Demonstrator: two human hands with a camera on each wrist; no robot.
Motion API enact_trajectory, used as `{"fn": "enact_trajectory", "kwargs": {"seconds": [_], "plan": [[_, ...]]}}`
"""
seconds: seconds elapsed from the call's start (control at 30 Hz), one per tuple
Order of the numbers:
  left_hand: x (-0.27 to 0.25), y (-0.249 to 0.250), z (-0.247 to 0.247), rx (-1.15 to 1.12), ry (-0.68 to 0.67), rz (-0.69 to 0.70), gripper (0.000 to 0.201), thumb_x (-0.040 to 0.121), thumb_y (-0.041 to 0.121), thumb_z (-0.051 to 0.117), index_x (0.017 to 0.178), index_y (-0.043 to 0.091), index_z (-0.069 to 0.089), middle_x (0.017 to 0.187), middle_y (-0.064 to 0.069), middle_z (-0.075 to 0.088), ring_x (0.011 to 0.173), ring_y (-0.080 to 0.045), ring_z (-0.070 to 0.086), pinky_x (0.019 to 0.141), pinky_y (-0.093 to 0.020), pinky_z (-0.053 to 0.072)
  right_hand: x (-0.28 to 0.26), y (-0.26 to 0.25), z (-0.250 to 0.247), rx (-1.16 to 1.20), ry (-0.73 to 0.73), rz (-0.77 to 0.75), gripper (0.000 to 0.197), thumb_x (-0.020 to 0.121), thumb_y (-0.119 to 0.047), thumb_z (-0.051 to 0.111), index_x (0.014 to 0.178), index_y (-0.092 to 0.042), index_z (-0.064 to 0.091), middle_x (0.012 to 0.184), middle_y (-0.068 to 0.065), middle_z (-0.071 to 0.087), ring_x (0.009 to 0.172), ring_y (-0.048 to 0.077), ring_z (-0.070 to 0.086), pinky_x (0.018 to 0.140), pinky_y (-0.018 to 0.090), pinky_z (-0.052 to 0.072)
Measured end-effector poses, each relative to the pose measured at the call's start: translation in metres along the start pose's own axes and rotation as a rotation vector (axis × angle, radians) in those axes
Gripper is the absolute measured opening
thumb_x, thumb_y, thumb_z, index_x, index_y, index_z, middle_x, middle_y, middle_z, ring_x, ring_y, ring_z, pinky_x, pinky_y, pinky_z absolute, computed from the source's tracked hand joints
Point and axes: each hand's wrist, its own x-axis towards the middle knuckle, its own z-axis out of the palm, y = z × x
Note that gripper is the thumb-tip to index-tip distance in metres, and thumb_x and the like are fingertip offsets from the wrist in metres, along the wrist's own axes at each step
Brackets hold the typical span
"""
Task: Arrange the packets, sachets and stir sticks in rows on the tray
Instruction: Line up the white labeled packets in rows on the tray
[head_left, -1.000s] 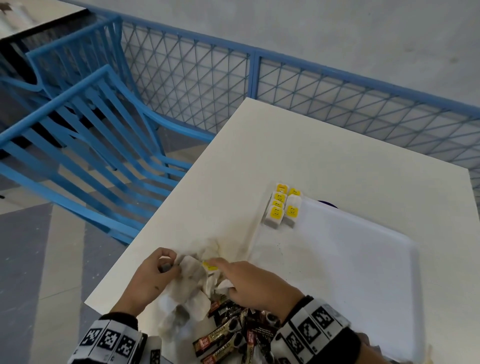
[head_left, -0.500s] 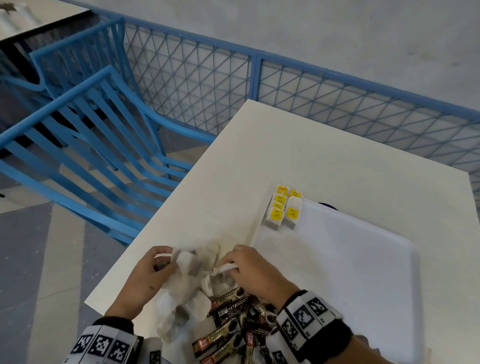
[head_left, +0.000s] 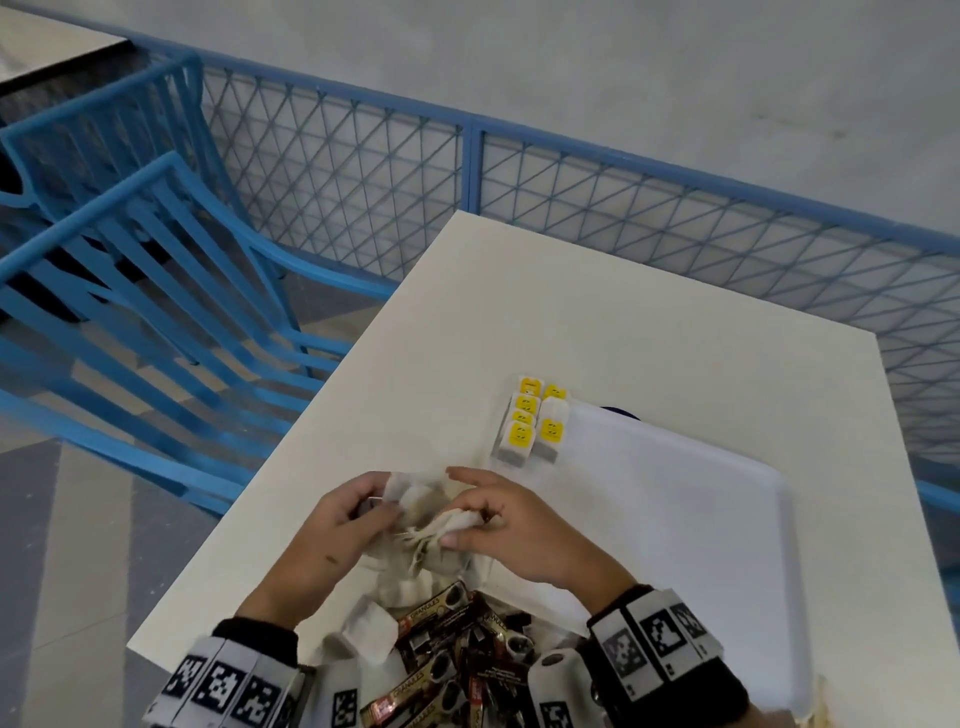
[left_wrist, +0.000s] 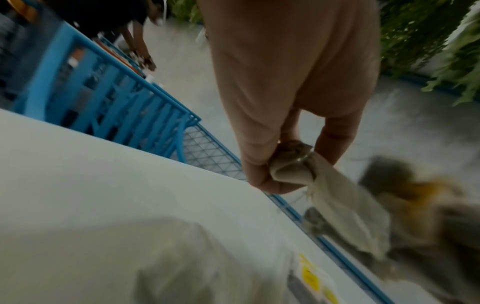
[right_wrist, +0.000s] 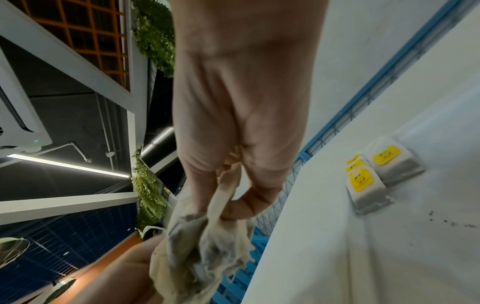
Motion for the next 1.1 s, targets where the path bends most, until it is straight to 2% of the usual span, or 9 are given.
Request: {"fn": "enact_trajectory", "kwargs": {"seconds": [0.13,0.2,0.33,0.43,0.53,0.73,0.87,0.97,1.1], "plan": [[0.008,0.007,0.018,-0.096,-0.083,0.002,0.023,0.093,-0.001,0.044,0.107,0.002,0.063,0.093,-0.012,0.07,0.08,-0.019,0.066,0.067,-0.023,0.053,0.0,0.005,0.002,0.155,0.059,0.024,0.02,0.085,-0.016,0.065,0.104,-0.009,0.065,0.105,0.004,0.065,0.097,0.012,0.059,0.089,0.036,0.048],[0.011,0.009,0.026,-0.187,-0.09,-0.016,0.023,0.094,0.001,0.045,0.108,0.001,0.063,0.097,-0.014,0.07,0.084,-0.021,0.067,0.068,-0.024,0.054,-0.001,0.006,0.001,0.232,0.072,0.031,0.018,0.087,-0.013,0.063,0.105,-0.009,0.064,0.102,0.015,0.068,0.09,0.017,0.061,0.086,0.039,0.05],[0.017,0.01,0.039,-0.348,-0.083,-0.061,0.022,0.083,0.023,0.064,0.095,0.004,0.067,0.09,-0.019,0.068,0.076,-0.023,0.066,0.063,-0.026,0.055,-0.004,0.004,-0.001,0.397,0.07,0.017,0.02,0.088,-0.005,0.059,0.107,-0.009,0.062,0.097,0.006,0.067,0.087,0.012,0.064,0.081,0.023,0.053],[0.019,0.009,0.044,-0.325,-0.139,-0.041,0.059,0.066,0.044,0.079,0.108,0.006,0.061,0.097,-0.016,0.07,0.084,-0.025,0.068,0.068,-0.028,0.057,-0.002,0.003,-0.001,0.405,0.131,0.022,0.016,0.087,-0.009,0.062,0.103,-0.011,0.064,0.085,-0.002,0.066,0.074,0.002,0.063,0.07,0.016,0.05],[0.02,0.009,0.047,-0.289,-0.177,-0.014,0.079,0.055,0.043,0.087,0.118,0.01,0.053,0.106,-0.012,0.068,0.093,-0.021,0.066,0.071,-0.024,0.054,0.0,0.005,-0.003,0.4,0.254,0.007,0.021,0.075,-0.017,0.072,0.092,-0.019,0.061,0.085,0.009,0.062,0.077,0.017,0.058,0.073,0.033,0.05],[0.021,0.012,0.052,-0.365,-0.133,-0.002,0.068,0.062,0.046,0.082,0.114,0.012,0.054,0.1,-0.011,0.068,0.089,-0.02,0.066,0.07,-0.026,0.055,-0.001,0.002,-0.01,0.443,0.247,-0.006,0.02,0.083,-0.004,0.065,0.094,-0.016,0.053,0.091,0.011,0.063,0.08,0.019,0.06,0.075,0.032,0.051],[0.019,0.014,0.057,-0.382,-0.029,-0.007,0.021,0.088,0.024,0.057,0.105,0.012,0.058,0.093,-0.01,0.069,0.08,-0.017,0.067,0.063,-0.025,0.055,-0.006,0.002,-0.014,0.422,0.18,-0.007,0.016,0.087,-0.013,0.063,0.102,-0.018,0.059,0.096,0.001,0.062,0.08,0.01,0.056,0.072,0.025,0.048],[0.016,0.015,0.057,-0.396,-0.017,-0.008,0.015,0.093,0.013,0.047,0.103,0.01,0.058,0.082,-0.005,0.069,0.071,-0.012,0.066,0.055,-0.021,0.052,-0.01,0.0,-0.016,0.414,0.263,0.0,0.01,0.09,-0.022,0.058,0.098,-0.021,0.065,0.09,-0.009,0.064,0.073,0.003,0.053,0.066,0.018,0.043],[0.015,0.012,0.052,-0.421,0.008,-0.043,0.015,0.093,0.012,0.049,0.103,0.005,0.057,0.087,-0.008,0.068,0.067,-0.011,0.067,0.048,-0.02,0.05,-0.008,0.012,-0.02,0.411,0.483,0.081,0.012,0.093,-0.016,0.052,0.088,-0.016,0.063,0.087,-0.007,0.063,0.066,0.006,0.053,0.059,0.015,0.041]]}}
